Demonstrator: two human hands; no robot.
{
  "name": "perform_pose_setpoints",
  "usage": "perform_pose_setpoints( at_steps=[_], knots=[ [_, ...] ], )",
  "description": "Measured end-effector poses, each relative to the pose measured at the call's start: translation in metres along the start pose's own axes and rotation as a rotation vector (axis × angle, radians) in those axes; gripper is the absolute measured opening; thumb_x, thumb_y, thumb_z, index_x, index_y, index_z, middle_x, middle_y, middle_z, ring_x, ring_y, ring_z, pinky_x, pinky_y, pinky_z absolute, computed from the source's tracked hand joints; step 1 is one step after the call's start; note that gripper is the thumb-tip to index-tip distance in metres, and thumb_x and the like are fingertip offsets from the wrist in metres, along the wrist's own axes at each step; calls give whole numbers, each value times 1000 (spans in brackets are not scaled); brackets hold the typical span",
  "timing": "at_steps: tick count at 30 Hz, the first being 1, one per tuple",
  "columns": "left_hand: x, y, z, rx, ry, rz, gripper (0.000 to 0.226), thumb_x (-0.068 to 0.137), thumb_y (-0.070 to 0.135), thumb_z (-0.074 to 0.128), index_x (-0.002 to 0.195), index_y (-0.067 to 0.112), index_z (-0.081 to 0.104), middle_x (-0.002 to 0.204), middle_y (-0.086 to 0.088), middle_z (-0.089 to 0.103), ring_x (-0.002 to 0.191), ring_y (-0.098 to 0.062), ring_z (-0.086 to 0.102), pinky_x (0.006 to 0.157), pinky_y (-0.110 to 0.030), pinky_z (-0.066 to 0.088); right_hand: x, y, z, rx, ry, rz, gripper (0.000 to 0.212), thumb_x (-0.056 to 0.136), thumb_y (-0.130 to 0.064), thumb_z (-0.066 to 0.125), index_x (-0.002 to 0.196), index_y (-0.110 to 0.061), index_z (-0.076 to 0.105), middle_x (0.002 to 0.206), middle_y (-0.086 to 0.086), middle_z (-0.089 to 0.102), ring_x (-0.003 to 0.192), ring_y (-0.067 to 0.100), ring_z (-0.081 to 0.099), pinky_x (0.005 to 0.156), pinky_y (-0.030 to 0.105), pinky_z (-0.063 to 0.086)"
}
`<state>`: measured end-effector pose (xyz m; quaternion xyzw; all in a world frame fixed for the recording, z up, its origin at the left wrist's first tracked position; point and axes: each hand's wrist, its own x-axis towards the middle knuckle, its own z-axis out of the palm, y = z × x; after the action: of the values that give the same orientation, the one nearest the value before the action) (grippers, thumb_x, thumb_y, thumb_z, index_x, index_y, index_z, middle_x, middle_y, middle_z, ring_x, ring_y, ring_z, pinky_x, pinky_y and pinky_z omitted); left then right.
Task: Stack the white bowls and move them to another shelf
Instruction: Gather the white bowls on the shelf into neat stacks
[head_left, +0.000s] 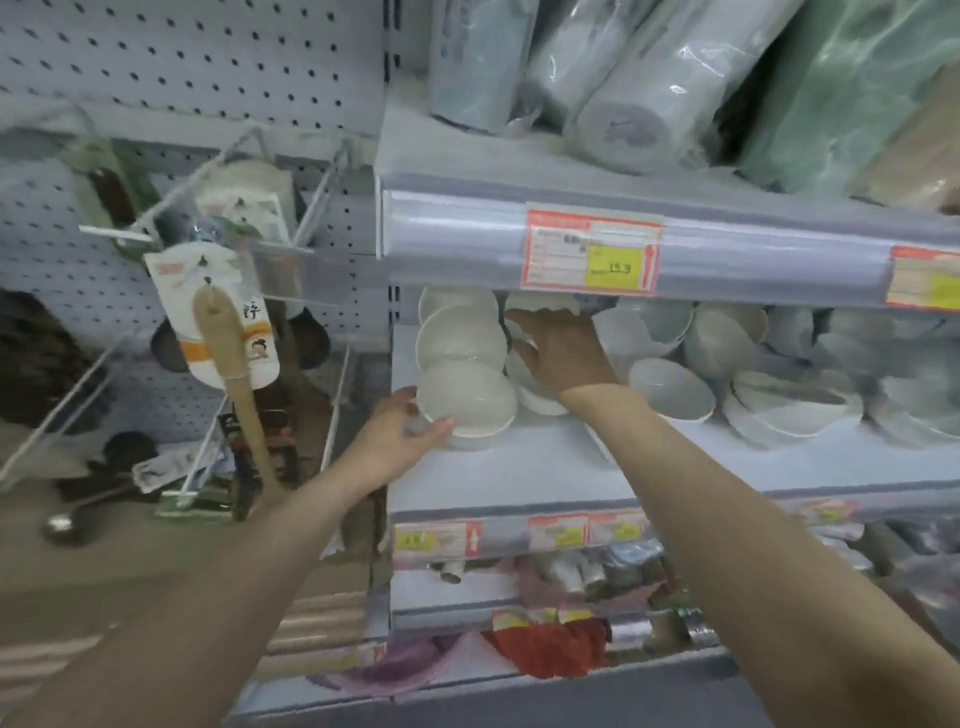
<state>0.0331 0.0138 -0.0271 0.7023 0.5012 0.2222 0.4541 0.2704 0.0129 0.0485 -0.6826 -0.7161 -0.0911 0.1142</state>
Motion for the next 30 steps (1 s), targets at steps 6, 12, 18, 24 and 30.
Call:
perform_pose_setpoints(
  at_steps=[6,12,18,24,30],
  knots=[
    [0,4,25,-215,93,-139,71,93,45,62,149,24,24,121,-8,59,96,-22,68,77,-36,60,30,8,33,-22,35,-78,43,99,-31,47,141,-24,47,123,10,64,105,35,58,84,41,40],
    [-3,11,44,-530,200,-223,62,98,21,57,151,27,25,128,-16,58,95,-33,71,87,-46,59,57,3,56,32,-56,10,37,101,-30,44,135,-20,51,120,13,64,111,34,56,88,40,39],
    [-16,16,49,-604,251,-254,50,97,7,52,143,22,37,127,-19,57,106,-35,66,85,-41,60,75,0,72,21,63,45,20,96,-15,48,111,-14,62,113,12,65,107,33,58,80,33,34],
    [-36,8,46,-648,277,-264,48,98,5,53,142,21,43,129,-14,56,104,-36,67,81,-39,61,79,-6,45,245,142,220,26,98,-21,43,117,-18,61,119,9,65,114,32,57,93,35,41],
    [-51,-1,47,-600,221,-209,81,79,27,82,146,32,37,138,-4,50,116,-28,62,97,-44,54,26,-10,10,415,15,136,43,95,-13,42,137,-18,51,126,12,64,112,36,58,91,38,45]
  ],
)
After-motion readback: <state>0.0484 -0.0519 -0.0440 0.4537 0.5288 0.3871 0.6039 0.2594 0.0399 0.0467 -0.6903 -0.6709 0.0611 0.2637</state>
